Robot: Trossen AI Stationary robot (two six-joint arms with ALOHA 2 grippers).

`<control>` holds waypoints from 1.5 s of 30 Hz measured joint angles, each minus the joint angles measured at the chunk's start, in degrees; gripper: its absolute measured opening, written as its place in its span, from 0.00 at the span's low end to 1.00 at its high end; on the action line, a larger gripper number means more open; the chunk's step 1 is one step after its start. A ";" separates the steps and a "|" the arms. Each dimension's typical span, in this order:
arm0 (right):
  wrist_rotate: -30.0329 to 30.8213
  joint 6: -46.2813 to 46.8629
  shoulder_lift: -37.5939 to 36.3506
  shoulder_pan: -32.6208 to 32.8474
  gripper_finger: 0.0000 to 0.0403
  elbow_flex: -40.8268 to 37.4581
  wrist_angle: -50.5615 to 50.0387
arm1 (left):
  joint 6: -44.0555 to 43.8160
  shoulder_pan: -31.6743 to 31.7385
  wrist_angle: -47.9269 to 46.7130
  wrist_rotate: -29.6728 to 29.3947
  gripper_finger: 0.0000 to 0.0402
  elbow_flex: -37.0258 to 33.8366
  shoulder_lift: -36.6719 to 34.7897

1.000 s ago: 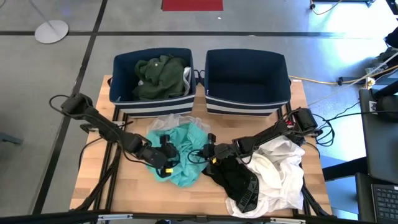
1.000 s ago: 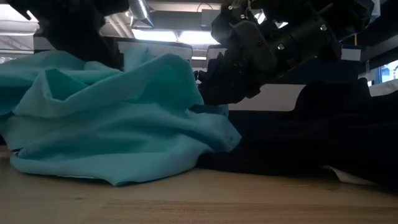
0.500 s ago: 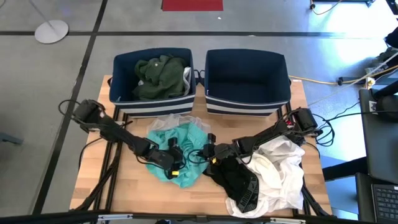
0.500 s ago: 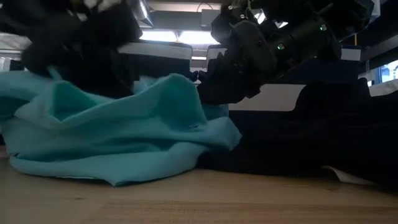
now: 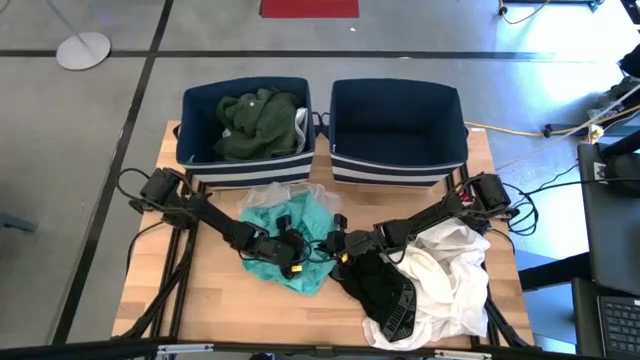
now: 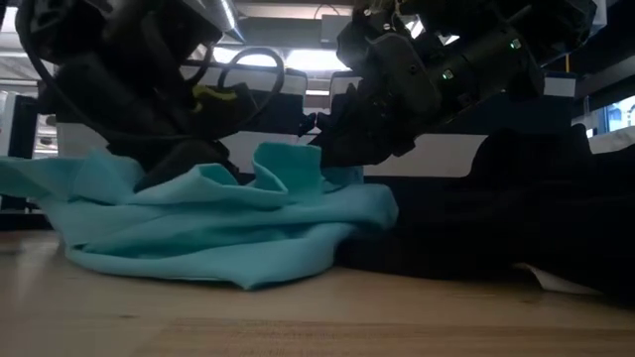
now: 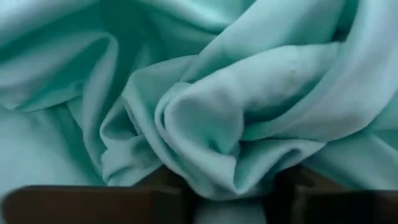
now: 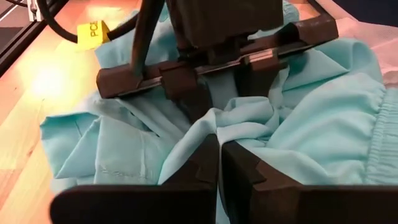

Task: Sort clothes
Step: Put the blue shorts into the left blue bin

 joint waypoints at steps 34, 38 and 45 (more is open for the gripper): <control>24.99 4.98 -26.38 14.12 0.04 0.02 -39.69 | 10.04 -6.48 -5.21 13.07 0.01 -0.52 -35.86; 25.45 5.01 -26.38 14.23 0.04 0.02 -39.99 | 15.37 -6.36 -5.09 7.40 0.01 1.24 -41.71; 25.47 5.01 -26.38 14.23 0.04 0.02 -40.55 | 27.98 -6.29 -4.88 -2.81 0.01 8.76 -47.87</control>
